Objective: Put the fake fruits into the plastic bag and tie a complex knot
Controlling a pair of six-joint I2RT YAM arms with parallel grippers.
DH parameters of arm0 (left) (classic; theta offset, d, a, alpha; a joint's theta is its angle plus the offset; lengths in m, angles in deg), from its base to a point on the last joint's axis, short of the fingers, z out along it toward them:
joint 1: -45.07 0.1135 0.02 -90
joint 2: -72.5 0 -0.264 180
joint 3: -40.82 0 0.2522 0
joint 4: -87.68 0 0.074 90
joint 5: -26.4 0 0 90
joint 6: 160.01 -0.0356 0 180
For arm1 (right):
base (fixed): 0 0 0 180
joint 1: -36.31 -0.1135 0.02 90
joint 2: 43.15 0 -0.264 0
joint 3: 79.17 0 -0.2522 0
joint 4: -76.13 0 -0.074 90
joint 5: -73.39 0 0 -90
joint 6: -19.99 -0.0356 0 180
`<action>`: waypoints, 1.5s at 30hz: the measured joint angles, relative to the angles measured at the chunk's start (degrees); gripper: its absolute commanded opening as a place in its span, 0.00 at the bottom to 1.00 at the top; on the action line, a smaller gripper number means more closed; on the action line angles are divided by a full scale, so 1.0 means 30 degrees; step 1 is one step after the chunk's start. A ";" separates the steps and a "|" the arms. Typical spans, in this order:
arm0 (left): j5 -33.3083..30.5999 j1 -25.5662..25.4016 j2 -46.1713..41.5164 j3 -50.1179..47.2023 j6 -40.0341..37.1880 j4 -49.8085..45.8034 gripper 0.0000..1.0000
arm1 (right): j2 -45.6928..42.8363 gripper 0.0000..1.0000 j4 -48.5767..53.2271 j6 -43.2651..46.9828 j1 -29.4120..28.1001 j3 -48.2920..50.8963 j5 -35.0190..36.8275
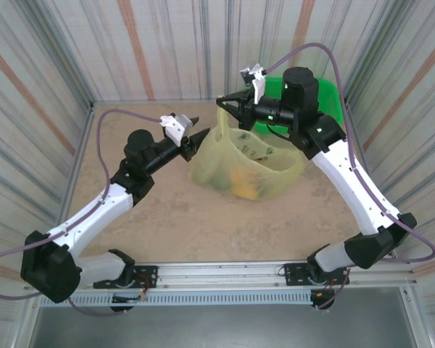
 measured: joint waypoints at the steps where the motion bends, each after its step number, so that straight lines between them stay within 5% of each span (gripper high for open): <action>1: -0.0138 0.0109 -0.0357 -0.0073 0.0022 -0.0153 0.68 | 0.0175 0.00 0.0284 -0.0007 0.0007 -0.0532 -0.0080; 7: 0.0423 0.0896 -0.2324 -0.0634 0.0321 -0.0240 0.82 | 0.0627 0.00 0.1166 0.0007 -0.0044 -0.1319 -0.0444; 12: 0.3191 0.0954 -0.2208 -0.0299 0.0831 -0.0219 0.93 | 0.0641 0.00 0.0984 0.0000 -0.0481 -0.0852 -0.0408; 21: 0.4838 -0.0204 -0.0466 0.0466 0.0379 -0.0248 0.98 | 0.0189 0.00 -0.0146 -0.0015 -0.1574 0.1297 0.0306; 30: 0.2317 -0.0197 0.0153 0.0321 -0.1180 0.0262 0.89 | -0.0612 0.00 -0.0627 -0.0015 -0.1953 0.1421 0.0452; 38: 0.2310 -0.0197 0.0270 -0.0073 -0.1246 0.1217 0.88 | -0.0619 0.00 -0.0998 -0.0080 -0.2011 0.1690 -0.0576; 41: 0.2849 -0.0051 0.0678 -0.0073 -0.1217 0.1858 0.78 | -0.0619 0.00 -0.1348 -0.0080 -0.2047 0.1960 -0.1268; 45: 0.3723 0.0248 0.1311 -0.0073 -0.1005 0.2441 0.54 | -0.0619 0.00 -0.1479 -0.0095 -0.2047 0.2157 -0.1887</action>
